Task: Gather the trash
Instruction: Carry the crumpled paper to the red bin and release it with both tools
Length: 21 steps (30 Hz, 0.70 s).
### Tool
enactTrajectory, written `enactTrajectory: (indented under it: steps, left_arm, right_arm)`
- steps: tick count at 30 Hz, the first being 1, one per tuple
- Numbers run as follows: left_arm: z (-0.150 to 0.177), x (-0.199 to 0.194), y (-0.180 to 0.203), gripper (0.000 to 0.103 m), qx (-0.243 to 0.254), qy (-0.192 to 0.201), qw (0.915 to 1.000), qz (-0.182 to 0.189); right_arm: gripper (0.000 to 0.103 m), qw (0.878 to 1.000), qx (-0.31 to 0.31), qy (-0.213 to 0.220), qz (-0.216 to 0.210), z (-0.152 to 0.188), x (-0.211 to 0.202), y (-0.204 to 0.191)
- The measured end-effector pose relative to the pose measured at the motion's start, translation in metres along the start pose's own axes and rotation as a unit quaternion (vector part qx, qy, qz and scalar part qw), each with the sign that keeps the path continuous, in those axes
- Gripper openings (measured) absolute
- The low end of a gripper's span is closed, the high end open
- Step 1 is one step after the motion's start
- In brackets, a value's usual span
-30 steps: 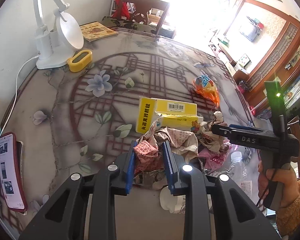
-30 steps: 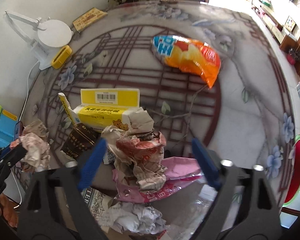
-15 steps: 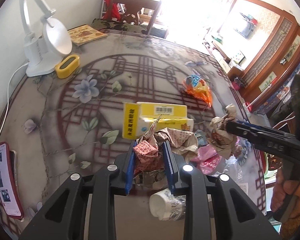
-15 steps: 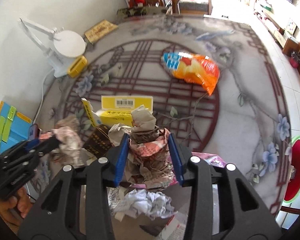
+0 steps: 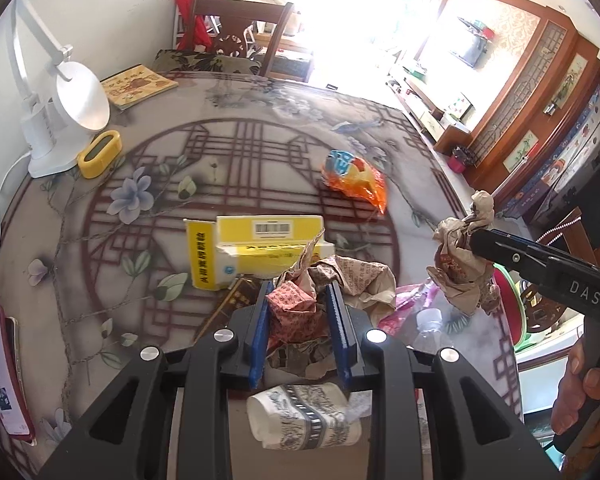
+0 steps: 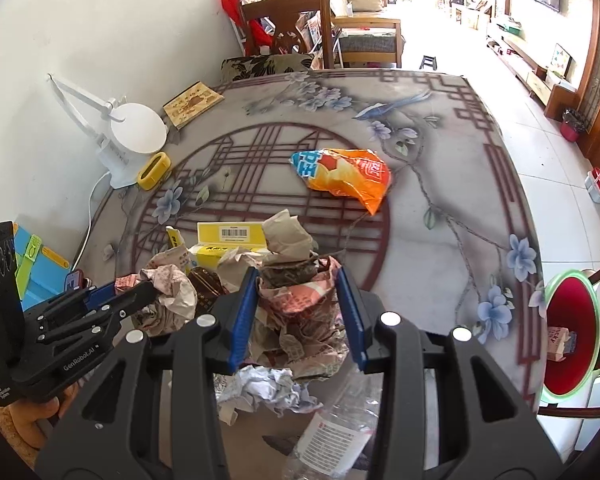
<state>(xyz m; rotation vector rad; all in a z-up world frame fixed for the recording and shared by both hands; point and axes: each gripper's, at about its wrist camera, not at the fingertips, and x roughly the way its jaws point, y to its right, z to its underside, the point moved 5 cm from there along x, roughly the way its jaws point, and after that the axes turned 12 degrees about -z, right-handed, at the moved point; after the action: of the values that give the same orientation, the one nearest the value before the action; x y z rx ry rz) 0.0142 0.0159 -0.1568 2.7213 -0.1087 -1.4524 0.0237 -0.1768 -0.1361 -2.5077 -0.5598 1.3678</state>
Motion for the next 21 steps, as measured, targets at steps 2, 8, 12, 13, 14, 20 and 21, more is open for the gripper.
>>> enactTrajectory:
  steps: [2, 8, 12, 13, 14, 20, 21]
  left_arm:
    - [0.000, -0.001, 0.004, 0.025, 0.002, 0.001, 1.0000, 0.000]
    - [0.002, -0.001, 0.020, 0.025, 0.006, -0.002, 1.0000, 0.002]
    - [0.001, -0.004, 0.035, 0.025, 0.014, 0.002, 0.9999, 0.009]
    - [0.001, -0.004, 0.039, 0.025, 0.016, 0.003, 0.9998, 0.011]
    - [0.001, -0.005, 0.042, 0.025, 0.018, 0.004, 0.9998, 0.013]
    - [-0.001, -0.005, 0.067, 0.025, 0.036, 0.003, 0.9991, 0.021]
    - [-0.001, -0.004, 0.071, 0.025, 0.039, 0.002, 0.9990, 0.022]
  right_arm:
    - [0.039, 1.000, 0.001, 0.005, 0.001, 0.001, -0.006, 0.004]
    - [0.039, 1.000, 0.006, 0.010, 0.008, 0.006, -0.015, 0.016]
    - [0.039, 1.000, 0.012, 0.015, 0.013, 0.009, -0.023, 0.025]
    - [0.039, 1.000, 0.014, 0.017, 0.015, 0.009, -0.025, 0.028]
    - [0.039, 1.000, 0.016, 0.019, 0.016, 0.010, -0.029, 0.030]
    - [0.039, 0.999, 0.026, 0.034, 0.024, 0.013, -0.047, 0.046]
    - [0.039, 0.999, 0.027, 0.035, 0.025, 0.013, -0.049, 0.049]
